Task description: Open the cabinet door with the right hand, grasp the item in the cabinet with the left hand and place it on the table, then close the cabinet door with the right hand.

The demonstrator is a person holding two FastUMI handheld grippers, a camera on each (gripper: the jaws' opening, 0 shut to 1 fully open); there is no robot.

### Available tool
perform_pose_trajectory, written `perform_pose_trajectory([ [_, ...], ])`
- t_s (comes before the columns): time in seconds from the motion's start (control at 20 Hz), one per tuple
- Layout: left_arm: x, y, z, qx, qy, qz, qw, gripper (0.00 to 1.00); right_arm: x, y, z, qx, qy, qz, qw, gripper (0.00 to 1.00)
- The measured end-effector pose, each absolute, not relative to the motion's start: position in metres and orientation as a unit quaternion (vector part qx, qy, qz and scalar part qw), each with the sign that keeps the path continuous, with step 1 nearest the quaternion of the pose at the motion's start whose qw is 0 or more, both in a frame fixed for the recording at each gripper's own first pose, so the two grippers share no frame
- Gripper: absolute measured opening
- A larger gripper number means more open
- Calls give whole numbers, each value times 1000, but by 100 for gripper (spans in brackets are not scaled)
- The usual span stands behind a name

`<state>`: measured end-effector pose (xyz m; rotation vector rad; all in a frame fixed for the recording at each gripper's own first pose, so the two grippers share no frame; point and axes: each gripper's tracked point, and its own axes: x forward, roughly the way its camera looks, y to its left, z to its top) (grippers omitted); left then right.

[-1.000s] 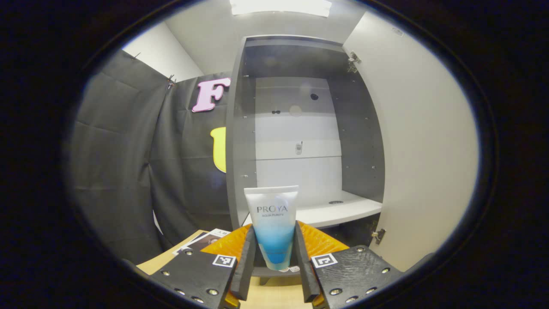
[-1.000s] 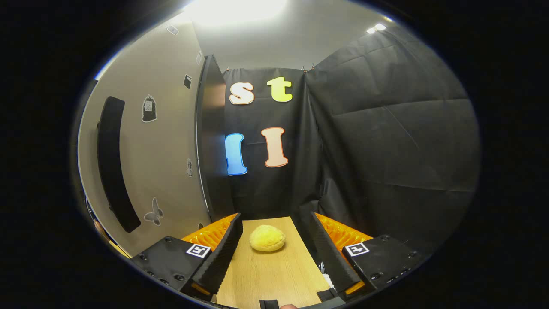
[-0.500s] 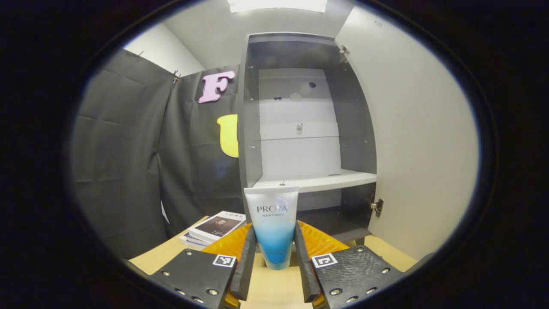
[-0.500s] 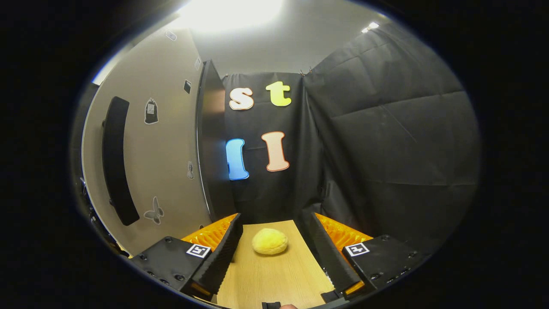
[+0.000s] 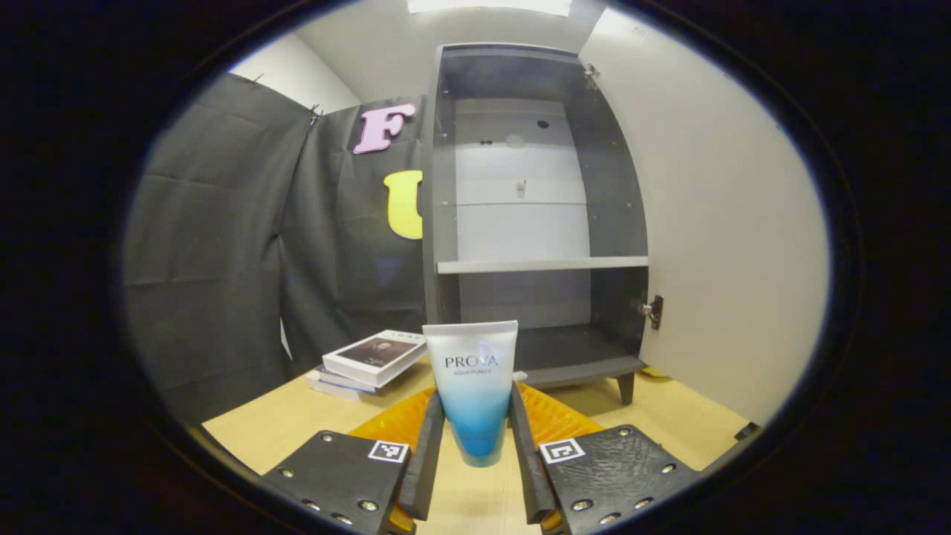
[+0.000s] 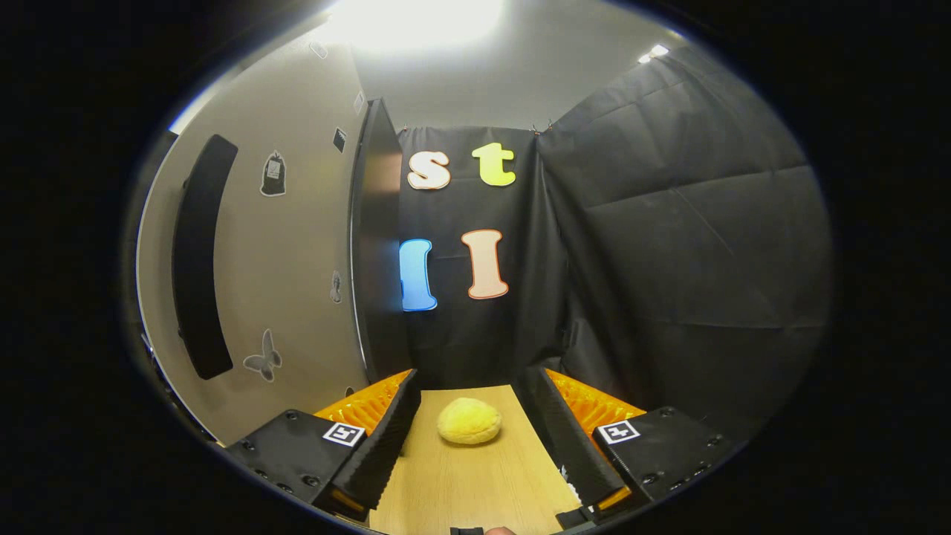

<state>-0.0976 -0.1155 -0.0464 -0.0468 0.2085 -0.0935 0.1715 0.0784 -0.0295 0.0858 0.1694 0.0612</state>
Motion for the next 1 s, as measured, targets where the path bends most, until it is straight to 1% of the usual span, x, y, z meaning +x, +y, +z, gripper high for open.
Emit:
perform_pose_trajectory([
  [0.15,-104,-116,-60,-29,120,-41,992,51,176,86,-38,21,92,34,995,98],
  [0.55,-120,-111,-94,-28,160,-26,986,48,180,102,-51,-1,99,37,994,98],
  [0.65,-124,-112,-98,-28,168,-24,985,51,179,103,-54,0,103,36,994,98],
  [0.8,-128,-113,-102,-32,177,-23,983,49,178,104,-55,1,107,35,994,98],
  [1.0,-136,-113,-106,-31,185,-18,982,51,181,103,-55,1,107,36,994,98],
])
